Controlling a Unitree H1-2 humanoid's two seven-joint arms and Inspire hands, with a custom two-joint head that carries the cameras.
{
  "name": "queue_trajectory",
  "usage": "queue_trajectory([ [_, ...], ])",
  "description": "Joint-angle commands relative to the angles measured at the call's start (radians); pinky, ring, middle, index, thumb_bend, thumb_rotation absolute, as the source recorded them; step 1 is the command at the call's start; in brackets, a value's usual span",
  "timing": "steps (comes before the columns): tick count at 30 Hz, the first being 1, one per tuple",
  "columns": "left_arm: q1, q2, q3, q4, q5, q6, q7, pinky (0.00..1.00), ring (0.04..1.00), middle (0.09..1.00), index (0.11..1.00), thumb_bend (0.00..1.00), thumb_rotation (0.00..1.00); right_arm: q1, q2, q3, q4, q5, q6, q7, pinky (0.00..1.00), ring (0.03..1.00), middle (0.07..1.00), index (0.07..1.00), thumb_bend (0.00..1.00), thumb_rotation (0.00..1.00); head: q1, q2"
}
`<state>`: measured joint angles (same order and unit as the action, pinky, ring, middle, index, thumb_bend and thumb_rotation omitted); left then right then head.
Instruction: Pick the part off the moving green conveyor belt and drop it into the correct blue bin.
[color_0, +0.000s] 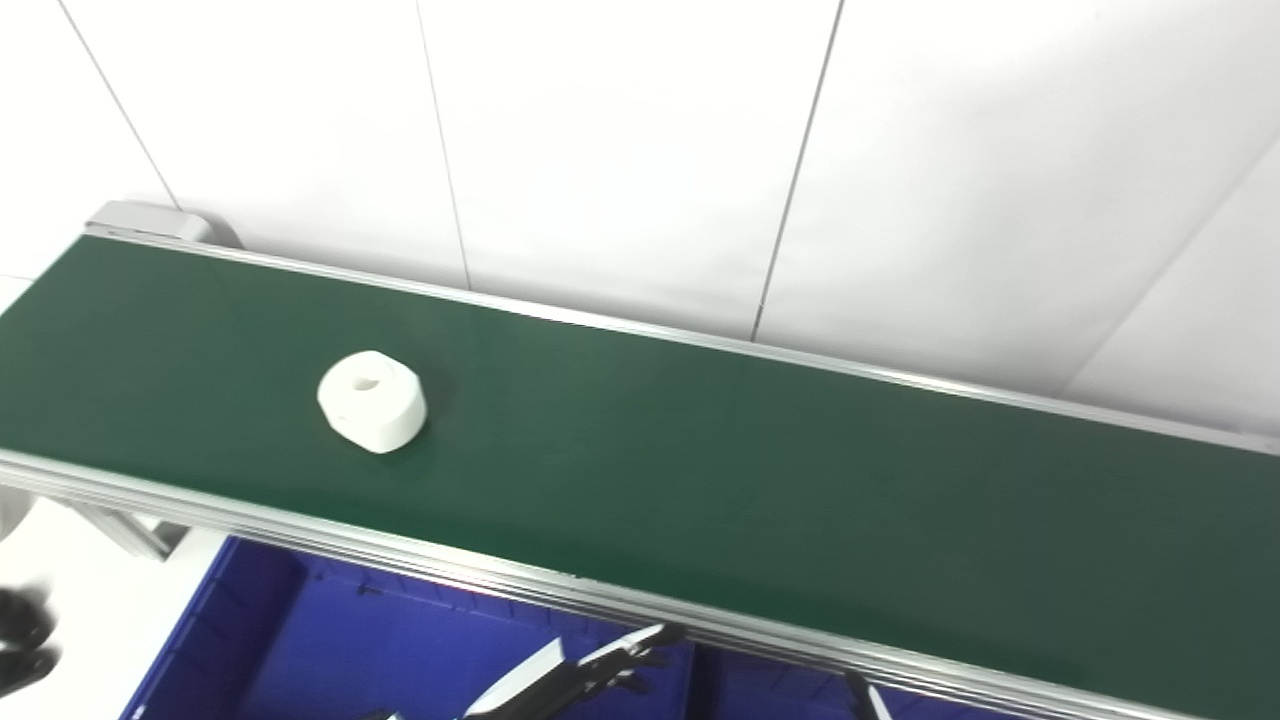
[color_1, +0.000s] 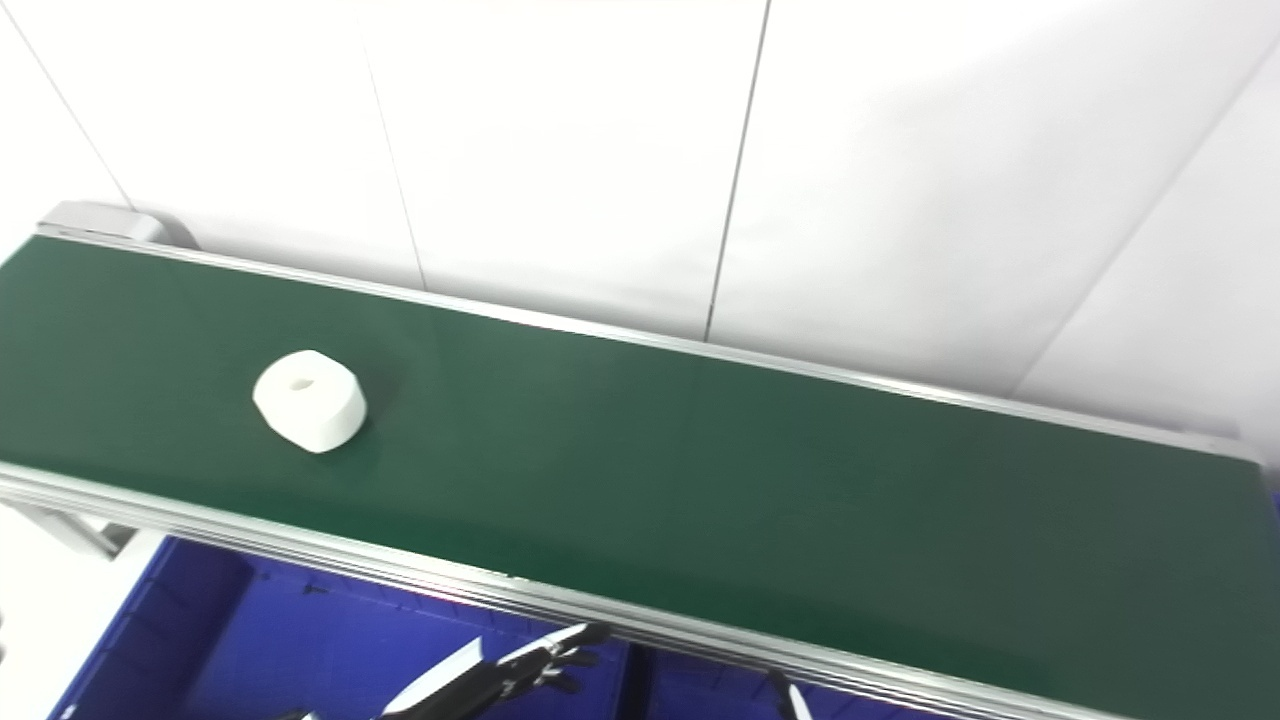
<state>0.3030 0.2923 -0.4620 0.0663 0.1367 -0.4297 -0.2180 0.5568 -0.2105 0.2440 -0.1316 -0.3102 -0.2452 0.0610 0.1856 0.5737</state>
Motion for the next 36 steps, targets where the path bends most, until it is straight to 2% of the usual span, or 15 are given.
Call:
queue_trajectory([
  [1, -0.009, 0.006, -0.009, -0.023, -0.020, -0.040, 0.029, 0.79, 0.895, 0.954, 0.937, 0.94, 0.38, -0.001, -0.001, -0.008, -0.012, 0.011, -0.070, -0.017, 0.87, 0.988, 1.000, 1.000, 0.88, 0.33, 0.007, -0.003],
  [7, -0.004, 0.018, -0.017, -0.070, -0.035, -0.040, 0.050, 0.78, 0.887, 0.949, 0.928, 0.94, 0.39, 0.002, 0.004, -0.013, -0.024, 0.012, -0.053, -0.013, 0.87, 0.991, 1.000, 1.000, 0.87, 0.32, 0.008, -0.001],
  [14, 0.011, 0.034, 0.012, -0.205, -0.064, -0.040, 0.040, 0.76, 0.872, 0.936, 0.910, 0.96, 0.40, -0.005, 0.007, -0.012, -0.018, 0.020, -0.064, -0.013, 0.87, 0.993, 1.000, 1.000, 0.86, 0.30, 0.008, 0.009],
  [22, -0.058, 0.081, 0.112, -0.343, -0.151, -0.031, -0.037, 0.79, 0.905, 0.958, 0.911, 0.95, 0.35, -0.009, 0.011, -0.009, -0.020, 0.019, -0.074, -0.011, 0.86, 0.982, 1.000, 1.000, 0.86, 0.28, -0.026, 0.037],
  [25, -0.091, 0.087, 0.160, -0.376, -0.113, -0.009, -0.041, 0.78, 0.908, 0.963, 0.927, 0.94, 0.38, -0.014, 0.011, -0.010, -0.012, 0.027, -0.094, -0.012, 0.85, 0.978, 1.000, 1.000, 0.85, 0.27, -0.040, 0.047],
  [29, -0.155, 0.092, 0.198, -0.395, -0.061, 0.031, -0.063, 0.81, 0.923, 0.986, 0.959, 0.92, 0.38, -0.017, 0.011, -0.010, -0.013, 0.035, -0.104, -0.010, 0.83, 0.966, 1.000, 1.000, 0.86, 0.28, -0.064, 0.076],
  [30, -0.175, 0.095, 0.204, -0.397, -0.062, 0.049, -0.071, 0.85, 0.935, 0.995, 0.966, 0.92, 0.38, -0.018, 0.010, -0.011, -0.017, 0.038, -0.102, -0.008, 0.83, 0.962, 1.000, 1.000, 0.86, 0.28, -0.066, 0.083],
  [33, -0.235, 0.092, 0.225, -0.382, -0.043, 0.077, -0.083, 0.89, 0.944, 0.999, 0.964, 0.93, 0.39, -0.017, 0.009, -0.012, -0.029, 0.043, -0.094, -0.005, 0.82, 0.952, 0.995, 1.000, 0.87, 0.29, -0.075, 0.105],
  [36, -0.278, 0.089, 0.244, -0.360, 0.011, 0.090, -0.083, 0.87, 0.942, 0.998, 0.959, 0.94, 0.41, -0.016, 0.008, -0.014, -0.037, 0.047, -0.085, -0.003, 0.82, 0.950, 0.996, 1.000, 0.88, 0.30, -0.079, 0.122],
])
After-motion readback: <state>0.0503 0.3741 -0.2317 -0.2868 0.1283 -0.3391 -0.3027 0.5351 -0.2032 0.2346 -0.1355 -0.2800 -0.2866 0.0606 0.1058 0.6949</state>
